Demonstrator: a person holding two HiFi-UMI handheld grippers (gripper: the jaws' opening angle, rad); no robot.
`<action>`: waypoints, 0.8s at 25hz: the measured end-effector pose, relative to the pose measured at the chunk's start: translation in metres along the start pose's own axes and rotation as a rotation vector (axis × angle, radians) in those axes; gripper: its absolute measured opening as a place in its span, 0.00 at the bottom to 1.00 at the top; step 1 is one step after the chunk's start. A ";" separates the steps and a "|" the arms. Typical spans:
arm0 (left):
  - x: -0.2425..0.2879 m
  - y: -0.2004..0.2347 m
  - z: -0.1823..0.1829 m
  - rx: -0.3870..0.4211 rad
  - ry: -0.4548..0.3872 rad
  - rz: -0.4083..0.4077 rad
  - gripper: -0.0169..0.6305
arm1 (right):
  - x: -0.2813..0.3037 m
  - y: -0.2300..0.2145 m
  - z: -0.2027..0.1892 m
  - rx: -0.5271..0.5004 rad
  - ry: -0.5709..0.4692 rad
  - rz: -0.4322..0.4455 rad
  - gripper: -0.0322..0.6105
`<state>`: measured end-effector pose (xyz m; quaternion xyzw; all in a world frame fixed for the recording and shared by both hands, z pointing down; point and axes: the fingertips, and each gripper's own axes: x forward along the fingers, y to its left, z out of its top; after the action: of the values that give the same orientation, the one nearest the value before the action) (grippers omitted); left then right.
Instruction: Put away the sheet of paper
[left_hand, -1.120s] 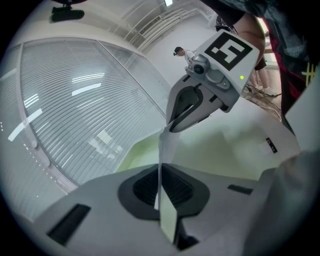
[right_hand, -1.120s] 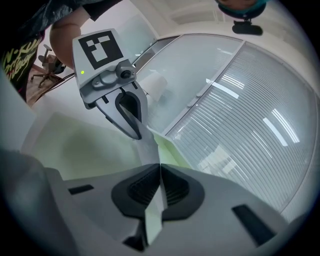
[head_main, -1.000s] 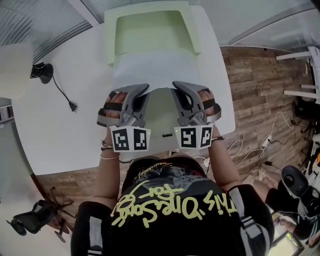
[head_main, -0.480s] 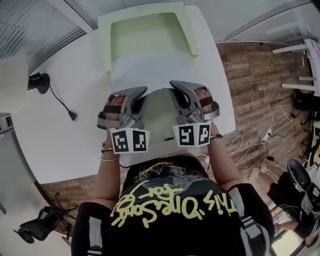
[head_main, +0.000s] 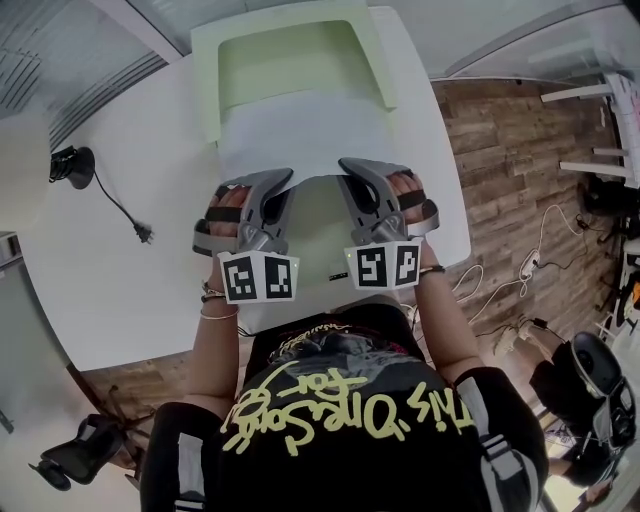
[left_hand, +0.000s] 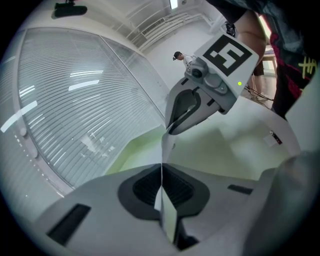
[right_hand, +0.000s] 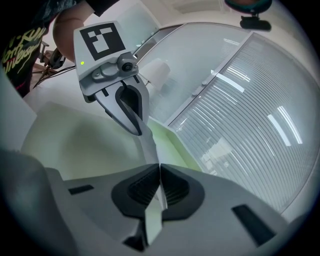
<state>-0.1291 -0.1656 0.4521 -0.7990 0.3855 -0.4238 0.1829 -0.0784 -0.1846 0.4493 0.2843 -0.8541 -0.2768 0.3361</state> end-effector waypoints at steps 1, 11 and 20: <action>0.000 0.000 0.000 -0.001 0.005 0.002 0.04 | 0.000 0.001 -0.001 -0.002 -0.001 0.006 0.06; 0.009 0.009 -0.004 -0.028 0.065 0.041 0.04 | 0.010 0.003 -0.005 -0.030 -0.033 0.078 0.06; 0.015 0.016 -0.010 -0.033 0.089 0.056 0.04 | 0.020 0.002 -0.005 -0.024 -0.038 0.095 0.06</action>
<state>-0.1395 -0.1868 0.4554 -0.7711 0.4225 -0.4472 0.1640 -0.0873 -0.1980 0.4618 0.2341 -0.8695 -0.2762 0.3359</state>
